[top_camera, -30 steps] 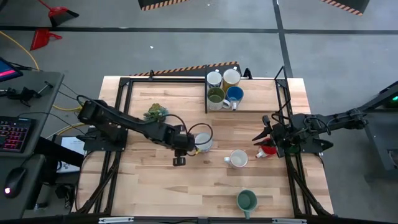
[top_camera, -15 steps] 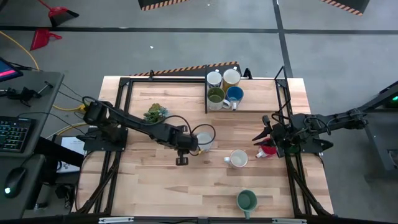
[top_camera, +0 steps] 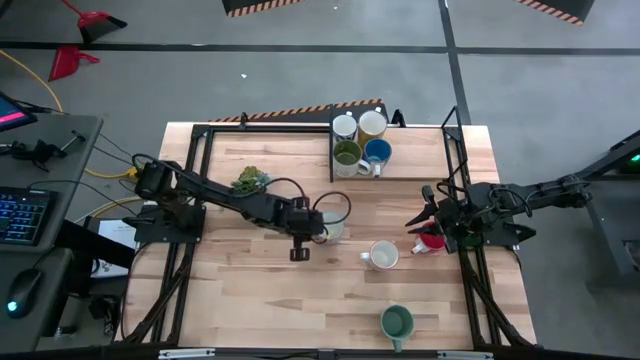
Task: Place coffee mugs
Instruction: Put the white red mug on the shelf
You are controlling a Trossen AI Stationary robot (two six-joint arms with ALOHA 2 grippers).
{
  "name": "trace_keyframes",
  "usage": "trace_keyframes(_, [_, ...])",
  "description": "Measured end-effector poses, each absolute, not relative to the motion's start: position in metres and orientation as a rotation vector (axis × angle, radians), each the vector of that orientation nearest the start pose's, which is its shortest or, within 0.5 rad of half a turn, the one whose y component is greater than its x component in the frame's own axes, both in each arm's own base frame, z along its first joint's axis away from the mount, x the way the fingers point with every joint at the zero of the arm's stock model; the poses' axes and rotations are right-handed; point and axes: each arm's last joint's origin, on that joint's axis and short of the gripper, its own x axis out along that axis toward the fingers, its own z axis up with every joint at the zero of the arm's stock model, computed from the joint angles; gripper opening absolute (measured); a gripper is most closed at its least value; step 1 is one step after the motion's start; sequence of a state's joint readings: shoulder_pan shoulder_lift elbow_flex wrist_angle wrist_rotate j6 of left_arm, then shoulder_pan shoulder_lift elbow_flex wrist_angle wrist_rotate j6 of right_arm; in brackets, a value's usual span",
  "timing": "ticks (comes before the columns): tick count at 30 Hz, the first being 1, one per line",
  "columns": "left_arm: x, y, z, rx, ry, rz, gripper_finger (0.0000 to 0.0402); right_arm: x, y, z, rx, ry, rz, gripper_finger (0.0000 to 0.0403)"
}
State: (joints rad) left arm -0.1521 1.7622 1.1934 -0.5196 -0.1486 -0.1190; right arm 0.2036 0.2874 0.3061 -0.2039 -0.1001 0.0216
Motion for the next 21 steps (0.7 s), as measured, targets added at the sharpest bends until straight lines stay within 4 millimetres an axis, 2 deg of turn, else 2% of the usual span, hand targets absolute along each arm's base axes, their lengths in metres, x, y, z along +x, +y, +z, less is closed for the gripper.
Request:
trace_keyframes(14, [0.363, -0.037, 0.203, 0.066, 0.946, 0.053, 0.0, 0.103, 0.024, 0.225, 0.016, 0.189, 0.301, 0.0064])
trace_keyframes(21, [0.375, -0.035, 0.189, 0.054, 0.924, -0.018, 0.0, 0.103, 0.024, 0.225, 0.016, 0.189, 0.301, 0.0064])
